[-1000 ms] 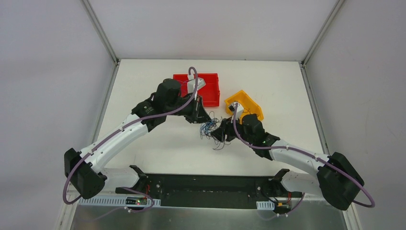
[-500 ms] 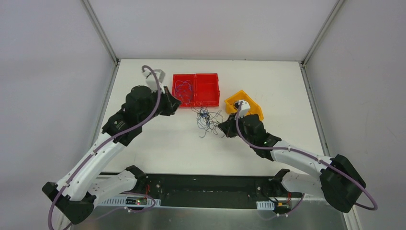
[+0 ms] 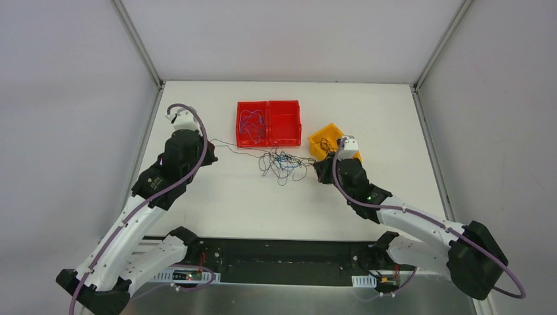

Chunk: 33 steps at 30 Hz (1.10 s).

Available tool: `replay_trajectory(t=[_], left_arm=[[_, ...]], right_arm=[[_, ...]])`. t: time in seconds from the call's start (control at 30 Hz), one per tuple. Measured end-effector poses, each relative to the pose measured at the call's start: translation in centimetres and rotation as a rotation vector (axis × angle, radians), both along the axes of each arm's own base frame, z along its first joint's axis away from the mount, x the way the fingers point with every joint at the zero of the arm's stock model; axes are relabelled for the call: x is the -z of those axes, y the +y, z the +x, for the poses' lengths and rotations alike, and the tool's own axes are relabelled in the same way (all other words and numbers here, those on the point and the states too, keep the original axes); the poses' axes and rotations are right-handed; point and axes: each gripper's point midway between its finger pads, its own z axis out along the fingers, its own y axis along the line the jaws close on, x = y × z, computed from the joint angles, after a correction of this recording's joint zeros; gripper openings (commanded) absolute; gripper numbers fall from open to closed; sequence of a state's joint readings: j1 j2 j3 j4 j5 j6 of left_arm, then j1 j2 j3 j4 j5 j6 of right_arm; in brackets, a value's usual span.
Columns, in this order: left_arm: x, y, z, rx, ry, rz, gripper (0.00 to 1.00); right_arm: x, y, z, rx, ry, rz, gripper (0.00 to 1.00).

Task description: Untangle the cables

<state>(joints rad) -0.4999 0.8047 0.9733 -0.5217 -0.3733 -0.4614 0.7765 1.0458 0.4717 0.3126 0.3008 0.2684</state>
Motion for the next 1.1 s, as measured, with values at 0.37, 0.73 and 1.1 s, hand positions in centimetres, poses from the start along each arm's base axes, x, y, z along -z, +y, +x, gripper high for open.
replay_trajectory(t=[0.37,0.73,1.1], left_arm=[[0.0,2.4,0.0,-0.113,-0.012,0.058,0.0],[-0.7,5.2,-0.6,-0.241,-0.048,0.115,0.0],[0.2,3.2,-0.4,-0.126,-0.014,0.102,0.0]], right_arm=[[-1.5,-0.9,-0.7,0.006,-0.062,0.052,0.0],[-3.0,-2.1,-3.0,-0.005,-0.061,0.128,0.04],[-0.1,-8.0,-4.8,0.242,0.075,0.087,0.18]])
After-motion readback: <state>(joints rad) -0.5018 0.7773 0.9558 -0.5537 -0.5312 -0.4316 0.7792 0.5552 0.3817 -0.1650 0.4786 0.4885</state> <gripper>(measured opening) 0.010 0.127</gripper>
